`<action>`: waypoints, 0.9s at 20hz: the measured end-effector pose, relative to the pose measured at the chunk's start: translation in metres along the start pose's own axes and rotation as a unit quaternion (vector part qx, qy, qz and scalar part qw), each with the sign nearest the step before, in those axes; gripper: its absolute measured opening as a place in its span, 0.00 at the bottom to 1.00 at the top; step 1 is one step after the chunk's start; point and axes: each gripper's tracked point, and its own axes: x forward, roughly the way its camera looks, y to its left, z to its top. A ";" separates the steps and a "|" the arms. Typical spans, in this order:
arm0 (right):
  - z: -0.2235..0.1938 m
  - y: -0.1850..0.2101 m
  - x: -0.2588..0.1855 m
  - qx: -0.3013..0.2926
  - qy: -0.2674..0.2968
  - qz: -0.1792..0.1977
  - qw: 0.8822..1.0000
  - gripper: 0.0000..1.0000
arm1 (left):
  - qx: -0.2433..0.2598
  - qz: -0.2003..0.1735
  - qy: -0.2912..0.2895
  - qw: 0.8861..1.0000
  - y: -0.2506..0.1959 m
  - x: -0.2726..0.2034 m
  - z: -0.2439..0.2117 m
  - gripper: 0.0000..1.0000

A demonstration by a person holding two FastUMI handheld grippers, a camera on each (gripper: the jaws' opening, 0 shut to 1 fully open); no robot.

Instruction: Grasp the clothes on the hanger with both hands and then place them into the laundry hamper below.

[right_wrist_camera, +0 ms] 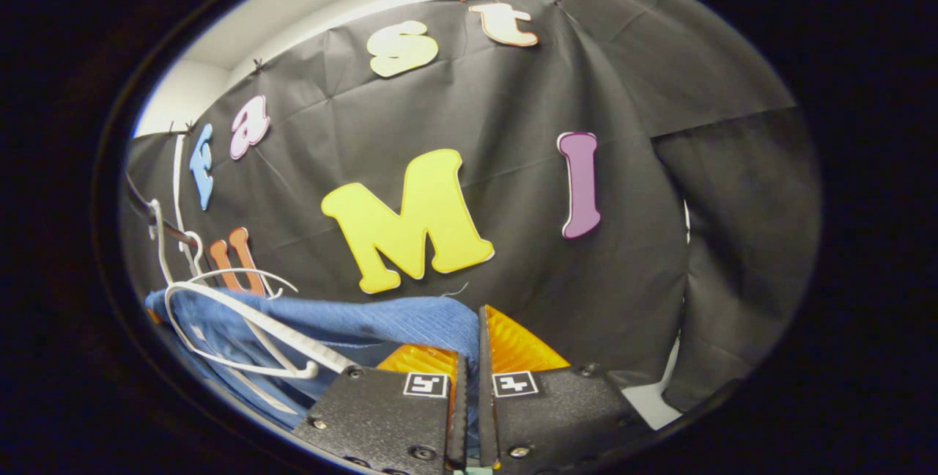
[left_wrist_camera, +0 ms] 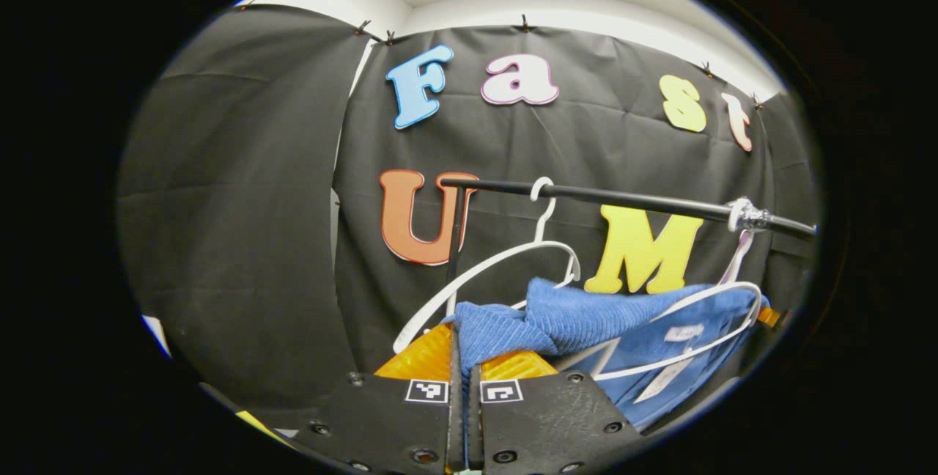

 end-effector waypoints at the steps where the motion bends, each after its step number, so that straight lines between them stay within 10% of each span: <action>1: -0.004 0.001 0.003 0.010 0.008 0.006 1.000 0.10 | -0.003 -0.008 0.006 1.000 -0.001 0.001 -0.002 0.07; 18: -0.062 -0.014 0.018 0.037 0.084 0.010 0.996 0.10 | 0.005 -0.031 0.065 0.997 0.021 0.018 -0.064 0.02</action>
